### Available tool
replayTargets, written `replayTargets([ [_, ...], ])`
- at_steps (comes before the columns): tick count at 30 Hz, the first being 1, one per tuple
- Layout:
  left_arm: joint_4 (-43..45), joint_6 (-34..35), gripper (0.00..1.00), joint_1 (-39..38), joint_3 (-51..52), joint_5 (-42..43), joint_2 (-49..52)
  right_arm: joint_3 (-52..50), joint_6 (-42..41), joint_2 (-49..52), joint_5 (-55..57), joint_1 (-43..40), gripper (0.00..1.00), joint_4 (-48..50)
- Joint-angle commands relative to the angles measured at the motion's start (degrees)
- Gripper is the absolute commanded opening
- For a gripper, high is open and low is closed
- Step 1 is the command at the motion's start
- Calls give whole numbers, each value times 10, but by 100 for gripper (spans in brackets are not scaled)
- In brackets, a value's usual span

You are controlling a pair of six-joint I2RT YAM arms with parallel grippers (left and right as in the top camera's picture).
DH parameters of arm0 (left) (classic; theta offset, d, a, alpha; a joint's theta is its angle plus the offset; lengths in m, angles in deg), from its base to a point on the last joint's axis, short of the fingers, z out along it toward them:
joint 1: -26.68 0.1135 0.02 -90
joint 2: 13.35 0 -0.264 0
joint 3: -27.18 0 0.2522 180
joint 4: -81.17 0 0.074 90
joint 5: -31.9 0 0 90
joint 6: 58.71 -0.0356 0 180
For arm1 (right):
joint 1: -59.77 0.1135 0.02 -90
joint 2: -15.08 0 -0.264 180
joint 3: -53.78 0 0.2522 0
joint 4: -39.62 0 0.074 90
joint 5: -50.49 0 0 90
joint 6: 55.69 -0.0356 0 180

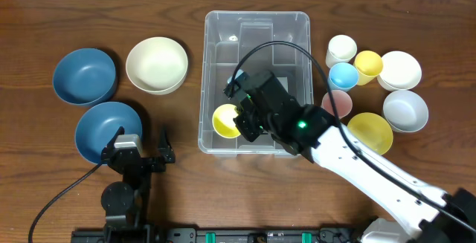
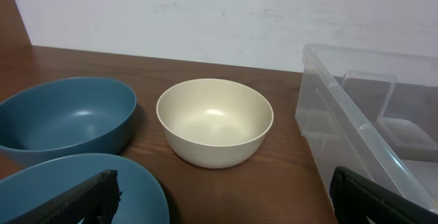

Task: Pack container
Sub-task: 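Carry the yellow cup left into the clear bin, then release the yellow cup in the bin and lift the right gripper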

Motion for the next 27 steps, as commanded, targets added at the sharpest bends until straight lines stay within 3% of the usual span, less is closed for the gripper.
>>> replayTargets([
  [1, -7, -8, 98, -2, 16, 6, 0, 9, -10, 19, -2, 5, 1, 3],
  [27, -7, -8, 98, -2, 16, 6, 0, 9, -25, 87, -2, 5, 1, 9],
])
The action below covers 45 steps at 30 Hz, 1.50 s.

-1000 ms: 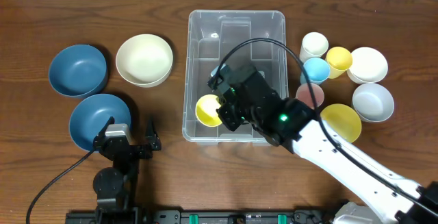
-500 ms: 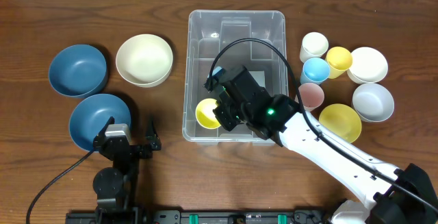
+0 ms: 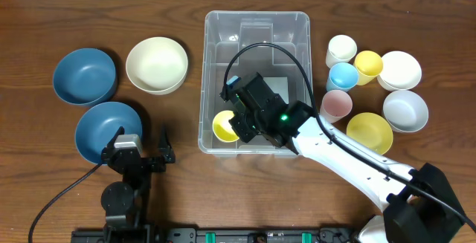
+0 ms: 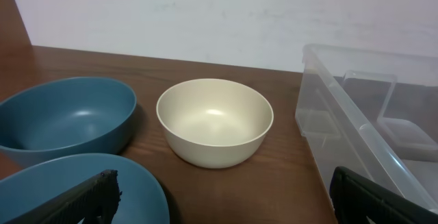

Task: Pack container
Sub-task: 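Release the yellow cup in the bin and lift the right gripper, then move the right gripper back over the remaining cups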

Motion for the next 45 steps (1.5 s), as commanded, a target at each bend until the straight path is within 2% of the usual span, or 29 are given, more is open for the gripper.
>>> replayTargets([
  [1, -7, -8, 98, -2, 16, 6, 0, 9, -7, 16, -2, 5, 1, 2],
  [10, -7, -8, 98, -2, 16, 6, 0, 9, -7, 30, -2, 5, 1, 9],
  [14, -7, -8, 98, -2, 16, 6, 0, 9, -8, 30, -2, 5, 17, 11],
  [19, -7, -8, 98, -2, 16, 6, 0, 9, -24, 30, -2, 4, 19, 15],
  [22, -7, -8, 98, -2, 16, 6, 0, 9, -25, 30, -2, 4, 27, 18],
  [24, -7, -8, 98, -2, 16, 6, 0, 9, -24, 30, -2, 3, 37, 24],
  [30, -7, -8, 98, -2, 16, 6, 0, 27, -27, 27, 0, -14, 46, 56],
  [35, -7, -8, 98, -2, 16, 6, 0, 89, -26, 11, 16, -52, 50, 13],
  [45, -7, -8, 98, -2, 16, 6, 0, 180, -53, -56, 171, -178, 54, -130],
])
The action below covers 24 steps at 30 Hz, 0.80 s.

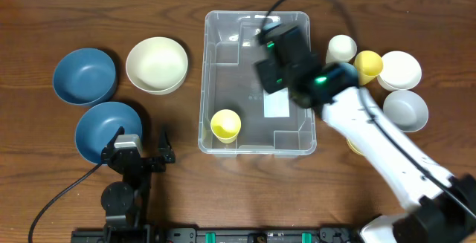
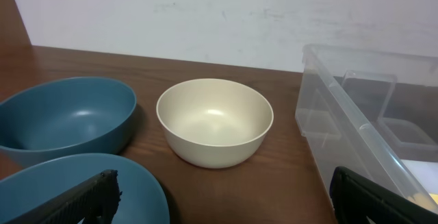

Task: Pack container
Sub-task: 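Move the right gripper back over the remaining cups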

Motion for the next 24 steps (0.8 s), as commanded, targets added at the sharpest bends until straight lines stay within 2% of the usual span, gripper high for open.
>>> replayTargets([
  [1, -7, -8, 98, -2, 16, 6, 0, 21, -27, -38, 78, -56, 54, -29],
  [8, -7, -8, 98, -2, 16, 6, 0, 20, -59, -61, 88, -212, 62, -82],
  [13, -7, -8, 98, -2, 16, 6, 0, 20, -70, -43, 60, -311, 63, -86],
  [21, -7, -8, 98, -2, 16, 6, 0, 20, -67, 19, 42, -393, 63, -63],
  [24, -7, -8, 98, -2, 16, 6, 0, 20, -28, 52, 9, -404, 63, -46],
])
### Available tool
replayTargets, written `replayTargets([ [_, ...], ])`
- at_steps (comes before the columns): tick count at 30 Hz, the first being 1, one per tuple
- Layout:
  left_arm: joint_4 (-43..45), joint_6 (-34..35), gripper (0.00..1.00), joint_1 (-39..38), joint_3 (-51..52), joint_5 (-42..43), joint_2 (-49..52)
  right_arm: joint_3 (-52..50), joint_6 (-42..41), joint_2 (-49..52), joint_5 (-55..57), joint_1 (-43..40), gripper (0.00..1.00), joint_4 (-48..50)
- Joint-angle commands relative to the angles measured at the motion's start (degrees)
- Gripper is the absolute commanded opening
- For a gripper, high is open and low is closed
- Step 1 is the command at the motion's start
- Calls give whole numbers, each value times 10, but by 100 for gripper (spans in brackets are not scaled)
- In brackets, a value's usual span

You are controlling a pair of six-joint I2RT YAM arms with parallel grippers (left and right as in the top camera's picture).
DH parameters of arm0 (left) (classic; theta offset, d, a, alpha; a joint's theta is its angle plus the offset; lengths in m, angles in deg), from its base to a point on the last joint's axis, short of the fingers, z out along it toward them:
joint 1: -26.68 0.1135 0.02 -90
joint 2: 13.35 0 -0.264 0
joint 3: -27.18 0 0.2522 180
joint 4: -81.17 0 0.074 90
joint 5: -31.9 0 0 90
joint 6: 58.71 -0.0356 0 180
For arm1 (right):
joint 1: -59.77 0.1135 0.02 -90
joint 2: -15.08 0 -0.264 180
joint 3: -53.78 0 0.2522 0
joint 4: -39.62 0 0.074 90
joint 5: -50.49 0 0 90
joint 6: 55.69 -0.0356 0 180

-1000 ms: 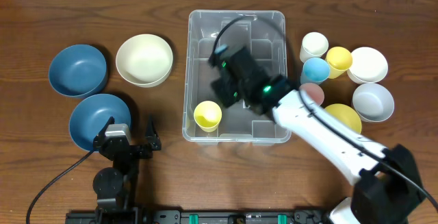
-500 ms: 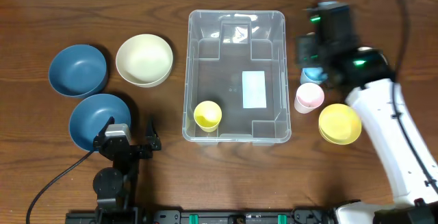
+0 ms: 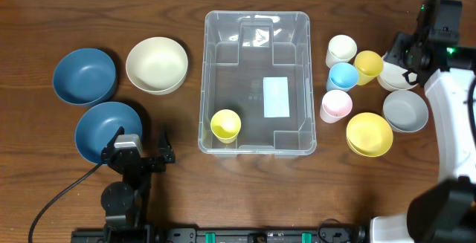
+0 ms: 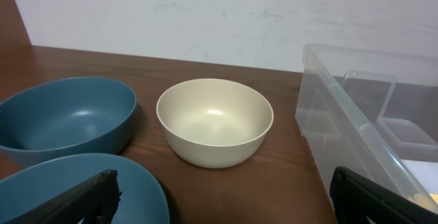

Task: Pack container
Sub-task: 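Move the right gripper back over the remaining cups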

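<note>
The clear plastic container stands mid-table, and its near wall shows at the right of the left wrist view. A yellow cup stands alone in its front left corner. My right gripper hovers at the far right over the white bowls, fingers apart, holding nothing. My left gripper rests open at the front left by the near blue bowl. Its dark fingers are spread wide with only bare table between them.
Right of the container are a white cup, a blue cup, a yellow cup, a pink cup, a yellow bowl and a grey bowl. To its left sit a cream bowl and a second blue bowl.
My right arm has moved from above the container's back right part to the far right, over the white bowls. The yellow cup and my left gripper have not moved.
My right gripper was down in the container's front left corner with the yellow cup, and still there a moment later. Then the cup stood free and the gripper was over the container's back. Now the gripper is outside, by the bowls on the right.
</note>
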Motion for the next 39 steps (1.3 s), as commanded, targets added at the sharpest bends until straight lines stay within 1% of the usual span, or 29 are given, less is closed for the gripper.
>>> replayTargets([
  [1, -7, -8, 98, -2, 16, 7, 0, 9, 39, 40, -43, -11, 64, 12],
  [3, -7, -8, 98, -2, 16, 7, 0, 9, 73, 64, -60, -11, 66, 23],
  [6, -7, -8, 98, -2, 16, 7, 0, 9, 102, 96, -63, -11, 67, 33],
  [11, -7, -8, 98, -2, 16, 7, 0, 9, 116, 148, -64, -11, 66, 40],
  [15, -7, -8, 98, -2, 16, 7, 0, 9, 116, 176, -73, -11, 62, 47],
  [18, -7, -8, 98, -2, 16, 7, 0, 9, 117, 183, -76, -11, 54, 46],
  [19, -7, -8, 98, -2, 16, 7, 0, 9, 117, 183, -77, -11, 49, 45],
  [20, -7, -8, 98, -2, 16, 7, 0, 9, 117, 183, -78, -11, 47, 46],
  [24, -7, -8, 98, -2, 16, 7, 0, 9, 117, 182, -77, -11, 45, 46],
  [25, -7, -8, 98, -2, 16, 7, 0, 9, 117, 182, -77, -11, 43, 46],
  [29, -7, -8, 98, -2, 16, 7, 0, 9, 117, 182, -77, -11, 17, 46],
  [31, -7, -8, 98, -2, 16, 7, 0, 9, 117, 182, -77, -11, 9, 46],
  [36, -7, -8, 98, -2, 16, 7, 0, 9, 117, 182, -78, -11, 1, 46],
  [39, -7, -8, 98, -2, 16, 7, 0, 9, 117, 181, -77, -11, 1, 46],
])
